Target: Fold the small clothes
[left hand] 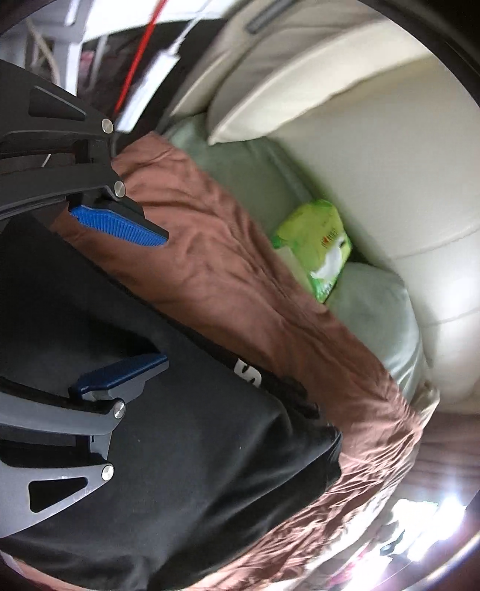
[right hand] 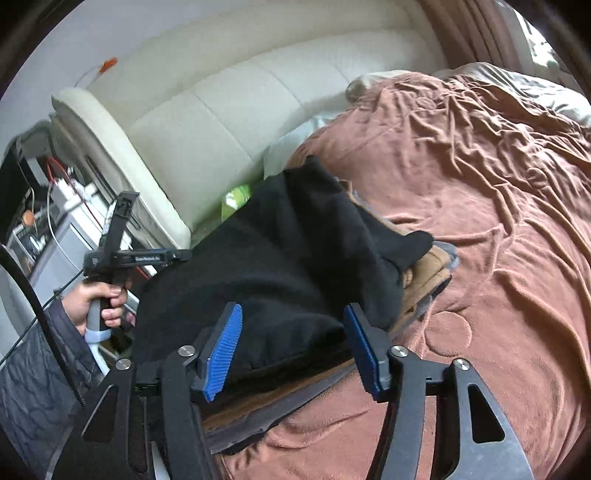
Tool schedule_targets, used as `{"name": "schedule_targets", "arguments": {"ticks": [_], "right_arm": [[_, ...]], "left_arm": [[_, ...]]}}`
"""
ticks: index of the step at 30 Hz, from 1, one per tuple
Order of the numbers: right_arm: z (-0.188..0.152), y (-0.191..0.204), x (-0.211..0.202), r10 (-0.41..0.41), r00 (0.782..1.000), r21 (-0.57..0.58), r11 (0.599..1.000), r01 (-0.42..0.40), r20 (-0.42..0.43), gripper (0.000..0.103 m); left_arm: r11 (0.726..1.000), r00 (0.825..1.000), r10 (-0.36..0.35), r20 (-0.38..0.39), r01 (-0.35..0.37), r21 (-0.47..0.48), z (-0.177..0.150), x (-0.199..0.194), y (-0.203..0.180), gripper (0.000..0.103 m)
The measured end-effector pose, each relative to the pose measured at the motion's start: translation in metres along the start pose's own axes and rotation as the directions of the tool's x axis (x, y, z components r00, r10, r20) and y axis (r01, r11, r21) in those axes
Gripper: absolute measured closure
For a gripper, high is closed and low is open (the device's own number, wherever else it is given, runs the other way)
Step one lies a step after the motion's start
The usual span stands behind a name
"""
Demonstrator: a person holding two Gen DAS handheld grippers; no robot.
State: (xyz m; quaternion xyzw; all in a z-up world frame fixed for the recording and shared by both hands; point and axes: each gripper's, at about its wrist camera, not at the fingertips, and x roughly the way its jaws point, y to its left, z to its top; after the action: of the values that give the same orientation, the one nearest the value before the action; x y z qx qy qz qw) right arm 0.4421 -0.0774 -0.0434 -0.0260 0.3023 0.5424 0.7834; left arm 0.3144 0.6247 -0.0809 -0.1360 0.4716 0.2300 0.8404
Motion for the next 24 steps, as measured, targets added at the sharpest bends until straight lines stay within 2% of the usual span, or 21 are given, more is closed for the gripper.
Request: {"name": "schedule_targets", "arguments": {"ticks": [2, 3, 4, 5, 8, 12, 14, 16, 18, 20, 24], "right_arm": [[0.002, 0.000, 0.009, -0.008, 1.000, 0.001, 1.000, 0.008, -0.024, 0.051], [0.003, 0.001, 0.013, -0.011, 0.999, 0.002, 1.000, 0.011, -0.031, 0.052], [0.004, 0.000, 0.018, -0.016, 0.999, 0.000, 1.000, 0.016, -0.040, 0.052], [0.006, 0.001, 0.022, -0.018, 0.999, -0.003, 1.000, 0.018, -0.050, 0.052], [0.008, -0.001, 0.031, -0.024, 0.997, -0.009, 1.000, 0.023, -0.068, 0.055], [0.008, -0.009, 0.037, -0.043, 0.994, -0.012, 0.999, 0.042, -0.097, 0.068], [0.008, -0.012, 0.038, -0.037, 0.994, 0.005, 0.999, 0.038, -0.101, 0.073], [0.008, -0.011, 0.036, -0.037, 0.994, 0.000, 0.999, 0.037, -0.101, 0.073], [0.008, -0.007, 0.030, -0.049, 0.994, -0.026, 0.999, 0.046, -0.098, 0.073], [0.009, -0.002, 0.020, -0.025, 0.997, -0.037, 0.999, 0.022, -0.079, 0.071], [0.016, 0.015, 0.011, 0.023, 0.997, -0.086, 0.996, -0.029, -0.067, 0.071]], "left_arm": [[1.000, 1.000, -0.013, -0.003, 0.013, -0.011, -0.007, 0.004, 0.002, 0.043], [1.000, 1.000, -0.020, -0.009, 0.020, -0.013, -0.009, 0.006, 0.002, 0.050], [0.999, 0.999, -0.049, -0.024, 0.048, -0.020, -0.012, 0.009, 0.001, 0.072], [0.998, 0.997, -0.056, -0.049, 0.055, -0.023, -0.018, 0.014, 0.000, 0.074], [1.000, 0.999, -0.009, -0.045, 0.010, 0.026, -0.028, 0.013, -0.008, 0.082], [1.000, 0.999, -0.013, -0.048, 0.013, -0.002, -0.037, 0.005, -0.002, 0.086], [1.000, 0.999, 0.010, -0.040, -0.010, 0.004, -0.040, 0.001, -0.002, 0.086], [0.999, 0.999, 0.038, -0.019, -0.038, 0.005, -0.040, -0.005, -0.004, 0.087], [0.995, 0.996, 0.087, 0.022, -0.088, 0.050, -0.040, -0.017, -0.013, 0.087], [0.992, 0.993, 0.109, 0.047, -0.112, 0.060, -0.042, -0.028, -0.015, 0.085], [0.999, 0.996, 0.034, 0.087, -0.036, 0.024, -0.048, -0.052, -0.016, 0.083]]}}
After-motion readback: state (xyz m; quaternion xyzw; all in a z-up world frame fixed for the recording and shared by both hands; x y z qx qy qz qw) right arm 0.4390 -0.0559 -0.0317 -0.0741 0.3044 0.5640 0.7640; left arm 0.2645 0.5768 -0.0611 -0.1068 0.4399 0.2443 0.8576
